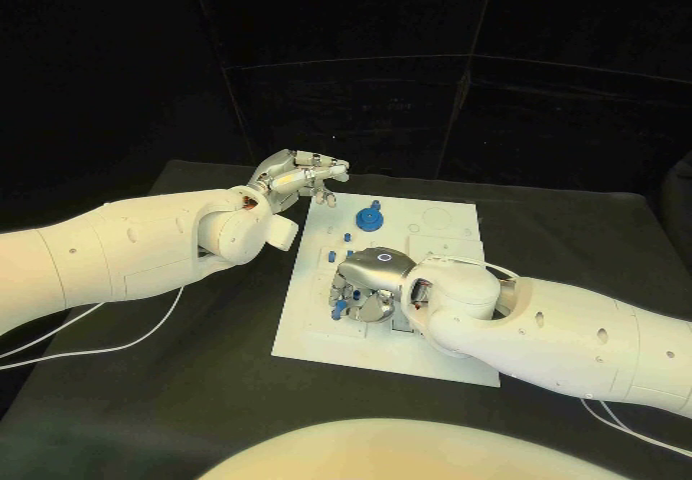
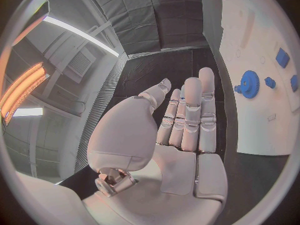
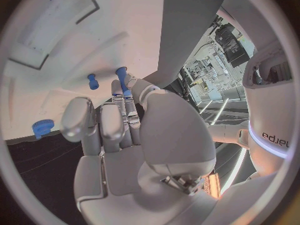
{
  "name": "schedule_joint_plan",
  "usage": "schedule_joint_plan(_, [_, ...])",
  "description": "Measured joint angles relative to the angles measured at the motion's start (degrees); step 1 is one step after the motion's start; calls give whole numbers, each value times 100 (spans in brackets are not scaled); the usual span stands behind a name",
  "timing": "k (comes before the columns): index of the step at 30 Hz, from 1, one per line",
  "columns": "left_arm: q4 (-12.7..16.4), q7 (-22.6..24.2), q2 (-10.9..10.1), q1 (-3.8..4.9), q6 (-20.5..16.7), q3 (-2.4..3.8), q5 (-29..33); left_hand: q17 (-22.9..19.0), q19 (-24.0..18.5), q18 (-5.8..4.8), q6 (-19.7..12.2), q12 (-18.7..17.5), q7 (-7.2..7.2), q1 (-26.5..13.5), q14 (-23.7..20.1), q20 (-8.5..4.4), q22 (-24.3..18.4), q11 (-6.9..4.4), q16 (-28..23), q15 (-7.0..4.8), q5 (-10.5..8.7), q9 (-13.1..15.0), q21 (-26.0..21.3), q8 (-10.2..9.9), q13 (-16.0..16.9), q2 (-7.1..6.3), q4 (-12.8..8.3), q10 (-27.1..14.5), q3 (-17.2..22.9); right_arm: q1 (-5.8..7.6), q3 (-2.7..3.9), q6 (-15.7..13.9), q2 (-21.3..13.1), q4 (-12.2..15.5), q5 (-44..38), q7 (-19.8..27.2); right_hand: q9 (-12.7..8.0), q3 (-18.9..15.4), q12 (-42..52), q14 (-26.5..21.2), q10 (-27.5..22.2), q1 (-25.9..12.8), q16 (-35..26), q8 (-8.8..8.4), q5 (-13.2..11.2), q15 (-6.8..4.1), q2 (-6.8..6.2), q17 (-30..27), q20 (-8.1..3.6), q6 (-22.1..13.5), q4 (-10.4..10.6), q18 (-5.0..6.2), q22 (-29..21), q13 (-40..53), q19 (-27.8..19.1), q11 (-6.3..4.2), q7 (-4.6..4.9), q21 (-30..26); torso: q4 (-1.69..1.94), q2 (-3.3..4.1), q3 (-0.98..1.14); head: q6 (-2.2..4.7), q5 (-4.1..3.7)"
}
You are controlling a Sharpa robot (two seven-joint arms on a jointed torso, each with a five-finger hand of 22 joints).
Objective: Assemble the parts on the task board
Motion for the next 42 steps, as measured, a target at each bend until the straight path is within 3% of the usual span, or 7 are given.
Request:
schedule_joint_plan(12, [2, 0, -5, 0, 1, 0, 0, 0, 0, 0, 0, 0, 0, 0, 0, 0, 1, 0, 0, 0, 0, 0, 0, 0, 0, 0, 0, 0, 0, -52, 4, 5, 104, -38, -175, -103, -5, -1, -37, 0, 0, -11, 0, 5, 2, 0, -12, -11, 0, -20, 0, 0, 0, -1, 0, 0, 1, 0, 0, 2, -1, -25, -20])
schedule_joint_plan(15, [3, 0, -6, 0, 1, 0, 0, 1, 0, 0, 0, 0, 0, 0, 0, 0, 0, 0, 0, 0, 0, 0, 0, 0, 0, 0, 0, 0, 0, -56, 4, 15, 120, -41, -211, -116, -15, -4, -95, 0, -1, -97, 0, 4, 46, 0, -97, -21, 0, -50, 4, 0, -5, -1, 0, 1, 31, 0, 0, 2, -2, -32, -10])
schedule_joint_plan(19, [3, -2, -8, 0, 2, 0, 0, -8, 0, 0, 0, 0, 0, 0, 0, 0, -3, 0, 0, 0, 0, 0, 0, 0, 0, 0, -16, 0, -16, -57, -37, 16, 127, -43, -246, -125, -42, -151, -239, -11, -116, -284, 0, -110, 278, 36, -281, -21, 13, -172, 83, 0, -21, -22, -13, 116, 119, 0, 0, 1, -4, -38, -3])
schedule_joint_plan(25, [3, -5, -8, 0, 3, 0, 0, -10, 0, 0, 0, 0, 0, 0, 0, 0, -7, -19, 0, 0, 0, 0, 0, 0, 0, 0, -16, -22, -16, -78, -91, -47, 110, -52, -249, -132, -78, -627, -314, -1, -734, -537, -57, -136, 243, 146, -470, -165, 135, -725, 219, 0, -255, -33, -135, 257, 214, -150, 0, -5, -4, -35, 0])
schedule_joint_plan(32, [1, -10, -15, 0, 4, 0, 0, -15, 0, -1, -21, 0, 21, 0, 0, 0, -12, 0, 0, 0, 0, 0, 0, 0, 0, 0, -16, -42, -16, -78, -101, -442, 0, -16, -176, -109, -78, -1092, -267, -22, -1079, -529, -157, -136, 246, 167, -463, -366, 177, -1153, 261, 93, -508, -19, -237, 294, 247, -296, 0, -4, -1, -15, -9])
schedule_joint_plan(35, [1, -11, -17, 0, 4, 0, 0, -15, 0, 0, -21, 0, 21, 0, 0, 0, -12, 0, 0, 0, 0, 0, 0, 0, 0, 0, -16, -42, -16, -77, -101, -723, -97, 50, -114, -73, -68, -1350, -175, -41, -1211, -406, -213, -136, 421, 186, -340, -426, 176, -1314, 270, 92, -603, -13, -278, 287, 260, -373, -3, -3, 1, -4, -21])
schedule_joint_plan(42, [-1, -14, -28, 0, 9, 0, 0, -14, 0, 0, -21, 0, 21, 0, 0, 0, -12, 0, 0, 0, 0, 0, 0, 0, 0, 0, -16, -42, -16, -68, -88, -1324, -659, 399, 116, 27, -59, -1513, -74, -41, -1220, -354, -223, -136, 541, 186, -290, -486, 176, -1314, 293, 92, -650, -5, -278, 296, 261, -400, -16, -7, 3, 35, -103])
